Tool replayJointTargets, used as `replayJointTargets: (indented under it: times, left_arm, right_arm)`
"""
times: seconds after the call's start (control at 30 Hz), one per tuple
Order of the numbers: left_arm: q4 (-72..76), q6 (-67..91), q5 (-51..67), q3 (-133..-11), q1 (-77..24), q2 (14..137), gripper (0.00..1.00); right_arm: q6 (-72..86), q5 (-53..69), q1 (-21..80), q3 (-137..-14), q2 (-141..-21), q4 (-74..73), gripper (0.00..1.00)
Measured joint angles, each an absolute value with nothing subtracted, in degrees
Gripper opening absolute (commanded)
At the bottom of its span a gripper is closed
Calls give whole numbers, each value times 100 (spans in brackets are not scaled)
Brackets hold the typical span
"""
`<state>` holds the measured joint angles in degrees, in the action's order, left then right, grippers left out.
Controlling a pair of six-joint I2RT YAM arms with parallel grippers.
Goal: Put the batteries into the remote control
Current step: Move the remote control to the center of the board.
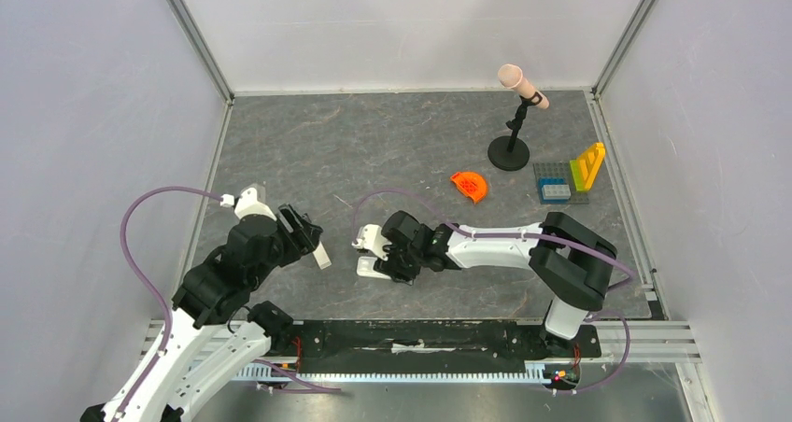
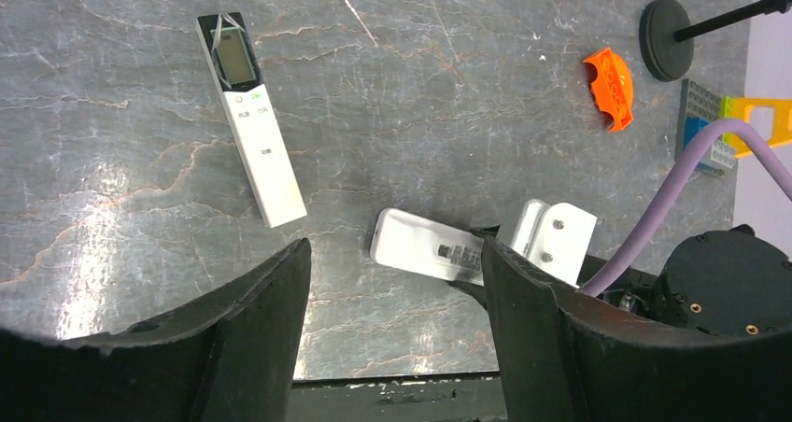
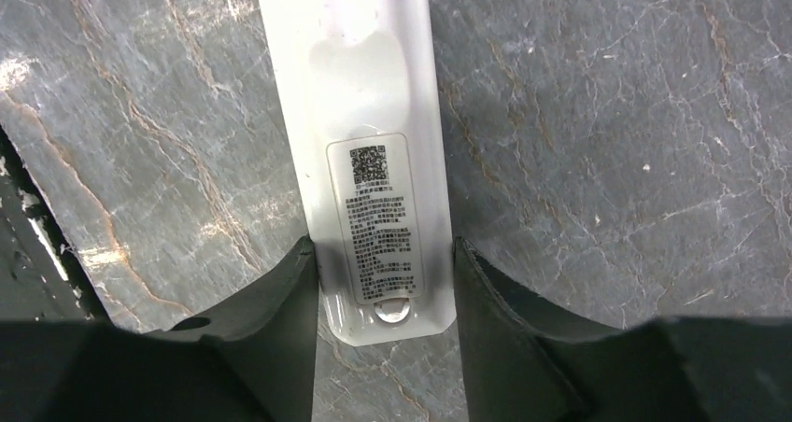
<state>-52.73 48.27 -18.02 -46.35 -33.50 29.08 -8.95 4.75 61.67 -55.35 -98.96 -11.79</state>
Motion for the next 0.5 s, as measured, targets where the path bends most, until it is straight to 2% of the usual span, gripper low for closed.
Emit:
replayJointTargets:
  times: [0.1, 0.37, 0.5]
  left_arm:
    - [-5349, 4825, -1804, -4635, -3350, 2906, 73]
    - [-5487, 4829, -1804, -4635, -3350, 2742, 72]
    - [-5651, 4829, -1800, -4676, -3350, 2659, 72]
  right_arm:
    - [-742, 399, 6178, -5581, -9929, -1164, 32]
    - [408, -344, 6143, -5651, -10154, -414, 32]
    - [1087, -596, 6134, -6184, -10648, -99, 32]
